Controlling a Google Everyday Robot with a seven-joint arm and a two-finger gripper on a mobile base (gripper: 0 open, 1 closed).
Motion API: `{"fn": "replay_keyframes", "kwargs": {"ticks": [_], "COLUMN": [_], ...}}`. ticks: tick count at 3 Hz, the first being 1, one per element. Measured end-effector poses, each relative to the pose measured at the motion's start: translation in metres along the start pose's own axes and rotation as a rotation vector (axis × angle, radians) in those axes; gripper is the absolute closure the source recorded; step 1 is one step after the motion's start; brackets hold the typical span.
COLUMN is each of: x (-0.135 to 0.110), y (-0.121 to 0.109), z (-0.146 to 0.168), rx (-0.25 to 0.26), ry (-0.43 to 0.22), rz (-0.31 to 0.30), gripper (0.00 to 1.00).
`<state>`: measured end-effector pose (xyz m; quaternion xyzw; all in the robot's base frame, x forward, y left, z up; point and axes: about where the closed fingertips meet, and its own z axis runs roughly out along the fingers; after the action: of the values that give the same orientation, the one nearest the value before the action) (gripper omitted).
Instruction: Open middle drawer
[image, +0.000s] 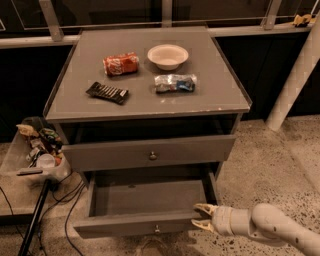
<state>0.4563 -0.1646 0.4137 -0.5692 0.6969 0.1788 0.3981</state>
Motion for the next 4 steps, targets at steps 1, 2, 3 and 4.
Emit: {"fn": "replay_keyframes", "kwargs": {"ticks": [1,2,3,4], "x": [0.002,-0.001,-0.009,-0.009], "y": [0.021,0.021,0.036,0.036], "z": [-0.012,-0.015,-0.026,-0.026], "rx": [-0.008,-0.008,-0.004,-0.004], "ry": [-0.006,-0.007,-0.017,-0.017], "rz": [0.012,0.012,0.000,0.000], "gripper": [1.00,1.00,1.00,0.81]}}
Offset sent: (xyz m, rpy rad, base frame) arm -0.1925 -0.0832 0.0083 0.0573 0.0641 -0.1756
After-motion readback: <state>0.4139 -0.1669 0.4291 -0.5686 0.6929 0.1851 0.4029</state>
